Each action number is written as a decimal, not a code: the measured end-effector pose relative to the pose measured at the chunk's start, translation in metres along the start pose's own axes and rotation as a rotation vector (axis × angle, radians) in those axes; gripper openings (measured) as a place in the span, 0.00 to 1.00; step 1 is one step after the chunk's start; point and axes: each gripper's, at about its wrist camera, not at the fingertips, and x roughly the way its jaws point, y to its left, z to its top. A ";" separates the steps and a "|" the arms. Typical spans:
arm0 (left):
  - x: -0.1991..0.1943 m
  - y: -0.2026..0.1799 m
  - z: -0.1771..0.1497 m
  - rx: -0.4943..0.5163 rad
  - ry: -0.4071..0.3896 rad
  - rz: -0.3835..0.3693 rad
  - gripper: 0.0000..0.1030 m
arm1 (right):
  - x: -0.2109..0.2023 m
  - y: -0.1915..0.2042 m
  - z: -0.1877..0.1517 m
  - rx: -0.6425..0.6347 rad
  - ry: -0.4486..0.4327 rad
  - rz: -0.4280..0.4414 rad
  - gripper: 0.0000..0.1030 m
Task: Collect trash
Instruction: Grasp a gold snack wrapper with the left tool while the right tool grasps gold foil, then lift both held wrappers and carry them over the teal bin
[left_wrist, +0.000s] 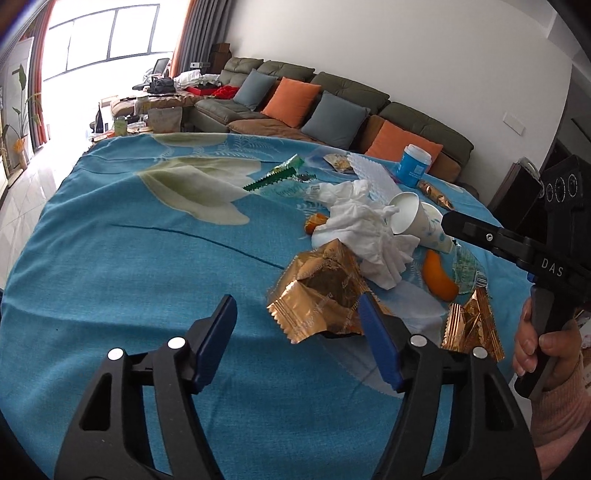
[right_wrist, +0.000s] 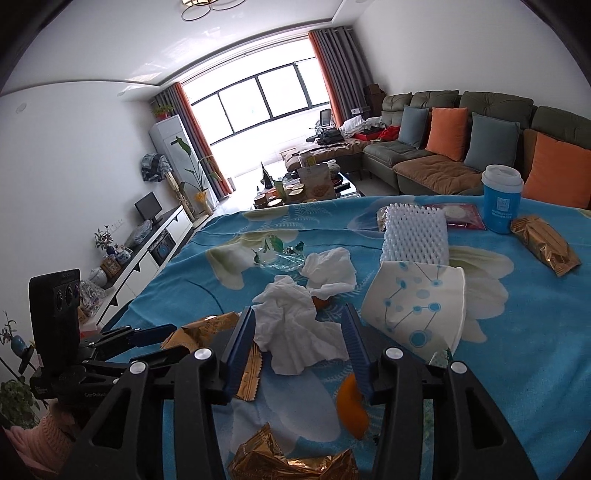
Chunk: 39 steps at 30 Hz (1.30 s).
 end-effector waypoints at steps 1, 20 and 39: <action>0.003 0.001 0.000 -0.009 0.011 -0.014 0.55 | 0.001 -0.001 -0.001 0.002 0.004 0.000 0.45; -0.023 0.016 -0.014 -0.059 -0.011 -0.052 0.21 | -0.022 0.014 -0.039 -0.111 0.124 0.056 0.45; -0.069 0.044 -0.034 -0.112 -0.067 -0.007 0.12 | -0.022 0.042 -0.050 -0.225 0.190 0.076 0.18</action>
